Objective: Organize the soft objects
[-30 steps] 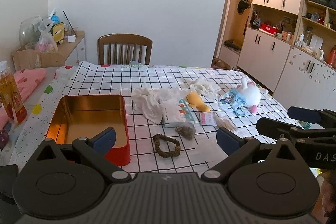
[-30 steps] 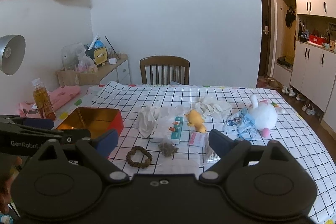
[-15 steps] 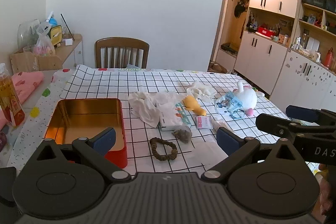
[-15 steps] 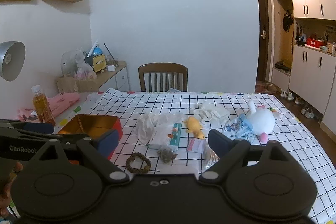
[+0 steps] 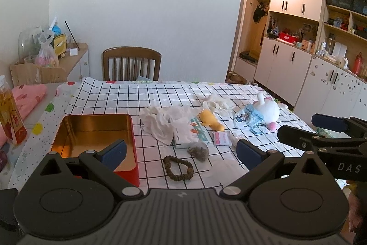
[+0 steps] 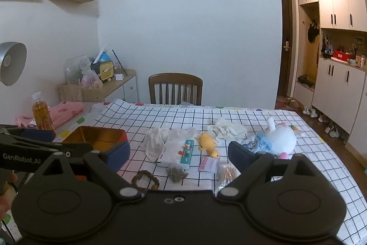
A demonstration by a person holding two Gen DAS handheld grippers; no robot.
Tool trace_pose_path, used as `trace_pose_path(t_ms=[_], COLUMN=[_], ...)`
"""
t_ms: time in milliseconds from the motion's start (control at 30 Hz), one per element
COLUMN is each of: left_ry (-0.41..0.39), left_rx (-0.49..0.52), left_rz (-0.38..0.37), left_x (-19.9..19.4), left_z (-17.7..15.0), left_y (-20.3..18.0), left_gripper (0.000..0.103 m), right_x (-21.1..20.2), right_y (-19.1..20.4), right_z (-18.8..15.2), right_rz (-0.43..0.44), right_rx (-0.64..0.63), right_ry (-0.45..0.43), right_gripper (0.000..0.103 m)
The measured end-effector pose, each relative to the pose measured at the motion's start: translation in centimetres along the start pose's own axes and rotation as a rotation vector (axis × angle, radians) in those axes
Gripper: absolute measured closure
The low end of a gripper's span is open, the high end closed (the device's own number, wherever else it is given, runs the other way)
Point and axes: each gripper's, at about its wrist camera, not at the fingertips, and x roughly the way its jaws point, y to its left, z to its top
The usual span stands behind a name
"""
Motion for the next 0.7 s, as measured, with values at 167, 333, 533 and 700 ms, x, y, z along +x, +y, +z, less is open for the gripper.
trace_pose_path(t_ms=[167, 333, 533, 700], left_ry=[-0.009, -0.024, -0.004, 0.018], left_rx=[0.007, 0.024, 0.035, 0.023], left_rz=[-0.008, -0.026, -0.034, -0.026], left_x=[0.1, 0.3, 1.4, 2.9], left_z=[0.1, 0.3, 0.3, 0.5], left_y=[0.0, 0.0, -0.5, -0.5], left_gripper=[0.000, 0.000, 0.000, 0.000], right_x=[0.1, -0.1, -0.1, 0.9], right_y=[0.1, 0.2, -0.1, -0.8], right_z=[0.0, -0.3, -0.5, -0.9], right_rz=[-0.003, -0.008, -0.021, -0.023], right_rx=[-0.002, -0.009, -0.006, 0.005], right_ry=[-0.005, -0.015, -0.008, 0.017], right_gripper=[0.011, 0.011, 0.011, 0.011])
